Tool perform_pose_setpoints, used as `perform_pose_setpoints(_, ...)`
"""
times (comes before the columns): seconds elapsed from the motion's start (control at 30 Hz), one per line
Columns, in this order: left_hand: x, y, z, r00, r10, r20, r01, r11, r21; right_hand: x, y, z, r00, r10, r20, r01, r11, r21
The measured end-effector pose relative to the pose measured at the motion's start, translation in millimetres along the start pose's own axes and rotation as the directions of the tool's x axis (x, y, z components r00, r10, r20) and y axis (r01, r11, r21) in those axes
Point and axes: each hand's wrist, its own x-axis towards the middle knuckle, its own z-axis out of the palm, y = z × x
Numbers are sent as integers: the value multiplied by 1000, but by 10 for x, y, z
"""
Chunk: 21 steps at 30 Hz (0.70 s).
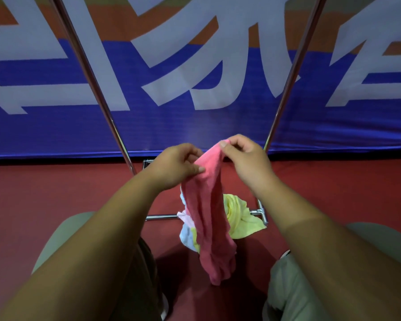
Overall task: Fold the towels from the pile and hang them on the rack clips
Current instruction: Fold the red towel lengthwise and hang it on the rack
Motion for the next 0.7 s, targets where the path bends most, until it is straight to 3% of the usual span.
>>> perform_pose_setpoints(0.1,58,-113,1,1000,7,7,-9,940,341,58,1,-89,991,-18,-133,21,1000,22)
perform_pose_setpoints(0.27,145,-319,-41,993,-112,44,64,799,598,147,-14,-213,932,120,-341,-42,973,227)
perform_pose_setpoints(0.37,143,-432,-84,956,-281,87,148,712,686,181,-52,-285,900,292,-323,-88,849,521)
perform_pose_setpoints(0.43,140,-454,-100,947,-311,78,171,696,698,188,-72,-331,903,319,-288,-82,785,614)
perform_pose_setpoints(0.53,144,-422,-105,968,-252,1,192,739,646,146,-126,-309,944,284,-168,-119,768,630)
perform_pose_setpoints(0.6,160,-418,-108,979,-202,-41,185,775,604,107,-149,-277,973,228,-23,-182,831,525)
perform_pose_setpoints(0.67,166,-405,-121,986,-132,-103,167,847,505,1,-195,-282,939,195,283,-289,893,344)
perform_pose_setpoints(0.7,161,-386,-125,986,-96,-138,147,890,432,-73,-219,-288,863,206,462,-353,900,257)
